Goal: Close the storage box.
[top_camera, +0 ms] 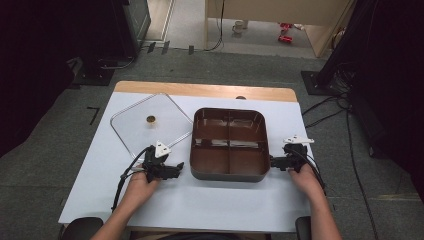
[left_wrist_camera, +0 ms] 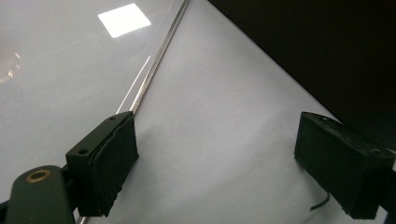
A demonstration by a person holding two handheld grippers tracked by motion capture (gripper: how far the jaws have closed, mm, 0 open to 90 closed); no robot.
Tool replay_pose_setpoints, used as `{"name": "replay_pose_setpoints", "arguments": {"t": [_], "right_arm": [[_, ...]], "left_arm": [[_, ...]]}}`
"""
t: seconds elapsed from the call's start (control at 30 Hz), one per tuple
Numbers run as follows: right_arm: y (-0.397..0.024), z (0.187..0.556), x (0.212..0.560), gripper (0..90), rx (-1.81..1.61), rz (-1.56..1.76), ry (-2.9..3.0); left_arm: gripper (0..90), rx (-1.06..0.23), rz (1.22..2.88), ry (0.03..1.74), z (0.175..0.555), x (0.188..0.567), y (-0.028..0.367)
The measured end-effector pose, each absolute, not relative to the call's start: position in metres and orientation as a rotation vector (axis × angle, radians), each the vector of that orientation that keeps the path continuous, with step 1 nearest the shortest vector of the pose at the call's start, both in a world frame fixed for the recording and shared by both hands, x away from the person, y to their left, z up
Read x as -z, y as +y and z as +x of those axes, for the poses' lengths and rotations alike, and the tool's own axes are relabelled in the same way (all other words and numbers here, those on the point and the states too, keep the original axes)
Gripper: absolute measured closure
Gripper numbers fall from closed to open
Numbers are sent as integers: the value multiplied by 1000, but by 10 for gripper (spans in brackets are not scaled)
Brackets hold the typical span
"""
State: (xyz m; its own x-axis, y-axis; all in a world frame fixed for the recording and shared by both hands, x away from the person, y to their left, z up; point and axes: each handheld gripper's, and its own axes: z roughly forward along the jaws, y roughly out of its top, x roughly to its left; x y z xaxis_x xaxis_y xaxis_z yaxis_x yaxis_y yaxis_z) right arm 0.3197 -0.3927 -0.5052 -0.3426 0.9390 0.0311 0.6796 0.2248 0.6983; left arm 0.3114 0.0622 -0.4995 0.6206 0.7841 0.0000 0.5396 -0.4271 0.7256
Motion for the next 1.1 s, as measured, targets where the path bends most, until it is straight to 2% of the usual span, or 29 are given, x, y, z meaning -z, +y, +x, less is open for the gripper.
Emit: {"name": "replay_pose_setpoints", "arguments": {"t": [1.1], "right_arm": [[-393,320,505,0,-885,1494,2106]], "left_arm": [[139,-448,2148,1053,311,498,60]]}}
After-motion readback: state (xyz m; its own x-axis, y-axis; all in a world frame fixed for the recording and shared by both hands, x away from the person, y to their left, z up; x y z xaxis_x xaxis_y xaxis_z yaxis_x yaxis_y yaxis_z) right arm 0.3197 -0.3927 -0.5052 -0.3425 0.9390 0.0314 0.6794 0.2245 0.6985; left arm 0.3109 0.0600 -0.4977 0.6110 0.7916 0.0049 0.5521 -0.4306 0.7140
